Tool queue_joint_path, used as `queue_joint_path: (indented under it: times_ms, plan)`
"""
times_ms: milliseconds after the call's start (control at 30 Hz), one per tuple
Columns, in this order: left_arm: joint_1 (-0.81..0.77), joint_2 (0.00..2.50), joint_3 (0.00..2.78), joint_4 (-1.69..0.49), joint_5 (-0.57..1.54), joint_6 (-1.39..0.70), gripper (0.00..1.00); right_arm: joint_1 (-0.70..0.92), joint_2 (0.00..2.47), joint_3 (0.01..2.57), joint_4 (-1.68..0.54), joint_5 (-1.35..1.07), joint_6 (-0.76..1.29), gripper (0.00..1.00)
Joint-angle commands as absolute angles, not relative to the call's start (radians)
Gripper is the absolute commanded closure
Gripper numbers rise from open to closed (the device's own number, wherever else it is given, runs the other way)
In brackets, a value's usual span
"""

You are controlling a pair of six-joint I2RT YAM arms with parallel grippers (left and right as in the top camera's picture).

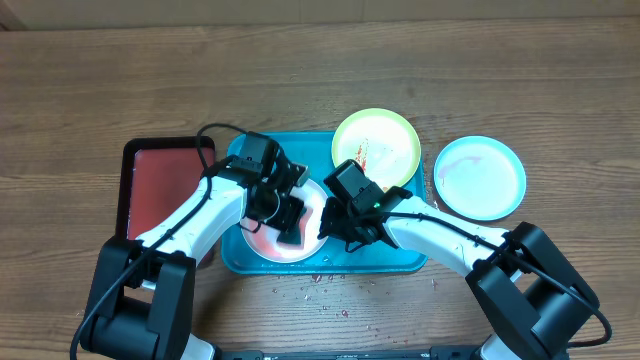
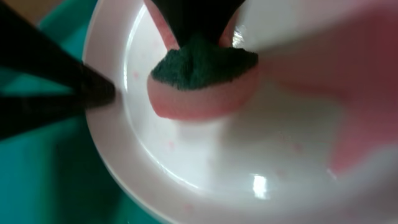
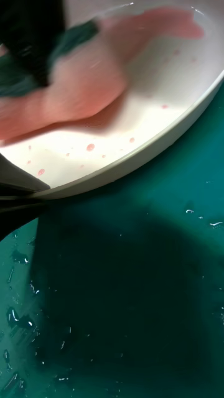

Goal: Clean dirty plates on tray and stack at the side
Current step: 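Scrub the white plate with the sponge while right gripper holds it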

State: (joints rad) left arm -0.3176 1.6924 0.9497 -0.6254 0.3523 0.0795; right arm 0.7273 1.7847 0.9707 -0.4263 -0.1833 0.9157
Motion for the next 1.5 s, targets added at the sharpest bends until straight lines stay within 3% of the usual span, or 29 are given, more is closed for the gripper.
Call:
queue_joint_path:
  times_ms: [0,167,267,433,467,567,633,733,1067,1267,1467]
  plan:
    - [-0.322,1.697,0.939,-0.535,0.076,-0.031,0.96,0.725,1.791,0.983,-0.421,-0.204,0.915,0.96]
    - [-0.319,1.697,0.930,-0.474,-0.375,-0.292,0.96,0.725,1.791,0.983,-0.421,-0.203,0.915,0.96]
    - [-0.319,1.697,0.930,-0.566,-0.401,-0.390,0.96,0.725,1.791,0.983,-0.421,-0.203,0.912,0.96]
    - [-0.321,1.697,0.930,-0.745,0.012,-0.205,0.96,0.725,1.791,0.983,-0.420,-0.203,0.912,0.96]
    - [-0.321,1.697,0.930,-0.785,0.192,-0.100,0.96,0.725,1.791,0.983,-0.420,-0.203,0.912,0.96]
    - [-0.322,1.697,0.930,-0.804,0.471,0.072,0.96,0.725,1.791,0.983,-0.419,-0.204,0.912,0.96]
    - [-0.322,1.697,0.930,-0.780,0.551,0.101,0.96,0.725,1.791,0.983,-0.419,-0.204,0.912,0.96]
    - [-0.322,1.698,0.929,-0.686,0.459,0.053,0.96,0.725,1.791,0.983,-0.421,-0.204,0.912,0.96]
    - [-0.321,1.741,0.929,-0.373,-0.134,-0.247,0.96,0.725,1.791,0.983,-0.421,-0.204,0.908,0.96]
    - [-0.321,1.760,0.929,-0.652,-0.273,-0.451,0.96,0.725,1.791,0.983,-0.424,-0.204,0.908,0.96]
    - [-0.321,1.760,0.935,-0.822,-0.197,-0.401,0.96,0.725,1.791,0.983,-0.424,-0.204,0.908,0.96]
